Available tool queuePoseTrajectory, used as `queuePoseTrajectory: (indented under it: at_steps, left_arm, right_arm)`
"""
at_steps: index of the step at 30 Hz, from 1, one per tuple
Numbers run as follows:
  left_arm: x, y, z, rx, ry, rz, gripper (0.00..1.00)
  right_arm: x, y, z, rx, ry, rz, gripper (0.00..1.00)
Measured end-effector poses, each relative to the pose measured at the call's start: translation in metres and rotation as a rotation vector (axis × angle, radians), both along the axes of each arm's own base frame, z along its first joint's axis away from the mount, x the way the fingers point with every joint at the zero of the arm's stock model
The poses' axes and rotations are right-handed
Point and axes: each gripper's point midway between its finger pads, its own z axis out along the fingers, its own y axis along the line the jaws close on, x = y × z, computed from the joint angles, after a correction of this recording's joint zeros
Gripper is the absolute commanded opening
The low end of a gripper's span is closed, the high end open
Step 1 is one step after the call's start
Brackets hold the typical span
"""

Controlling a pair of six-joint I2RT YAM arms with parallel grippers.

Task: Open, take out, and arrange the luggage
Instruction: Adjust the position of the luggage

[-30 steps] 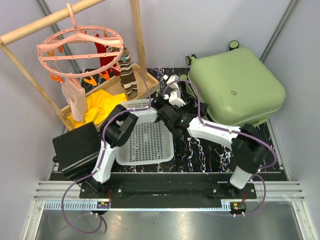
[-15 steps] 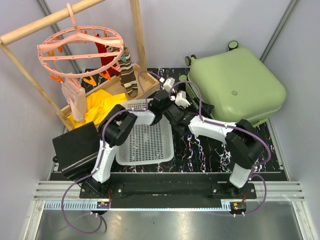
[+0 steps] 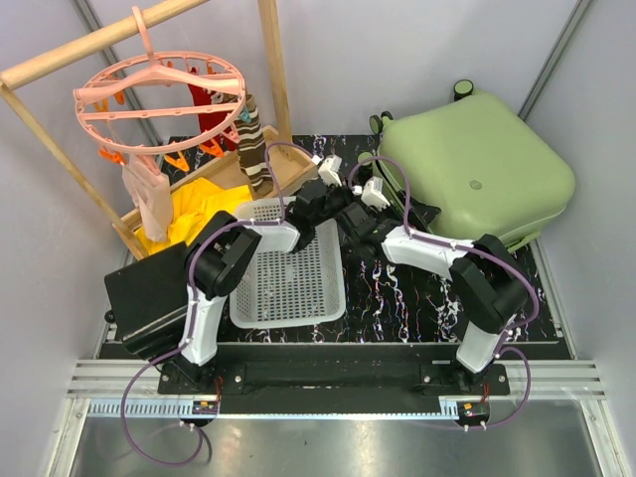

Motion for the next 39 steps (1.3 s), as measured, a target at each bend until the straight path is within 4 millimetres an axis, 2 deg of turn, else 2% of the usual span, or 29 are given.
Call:
queuePoseTrajectory:
  at_steps: [2,5,9,12,17,23,30,39]
  left_arm:
    - [-0.002,0.001,0.006,-0.01,-0.003,-0.003,0.65]
    - [-0.005,0.003,0.014,-0.013,-0.011,-0.002,0.72]
    - [-0.005,0.017,0.012,0.004,-0.004,0.018,0.77]
    - [-0.006,0.022,0.011,0.025,0.0,0.024,0.78]
    - [-0.007,0.028,0.02,0.029,-0.012,0.038,0.8]
    - [-0.007,0.038,0.014,0.055,-0.012,0.073,0.82]
    - [-0.008,0.04,0.013,0.069,-0.018,0.076,0.83]
    - [-0.007,0.041,0.022,0.064,-0.043,0.082,0.84]
  right_arm:
    - [-0.001,-0.001,0.0,-0.002,0.002,0.0,0.98]
    - [-0.003,-0.003,0.0,-0.016,-0.006,-0.011,1.0]
    - [-0.002,-0.005,-0.004,-0.056,-0.007,-0.031,1.0]
    - [-0.003,-0.006,-0.005,-0.079,-0.013,-0.044,1.0]
    - [-0.003,-0.005,-0.007,-0.099,-0.02,-0.057,1.0]
    - [-0.003,-0.005,-0.009,-0.121,-0.002,-0.057,1.0]
    - [-0.005,-0.007,-0.009,-0.132,0.01,-0.056,1.0]
    - [-0.007,-0.016,-0.002,-0.116,0.066,-0.056,1.0]
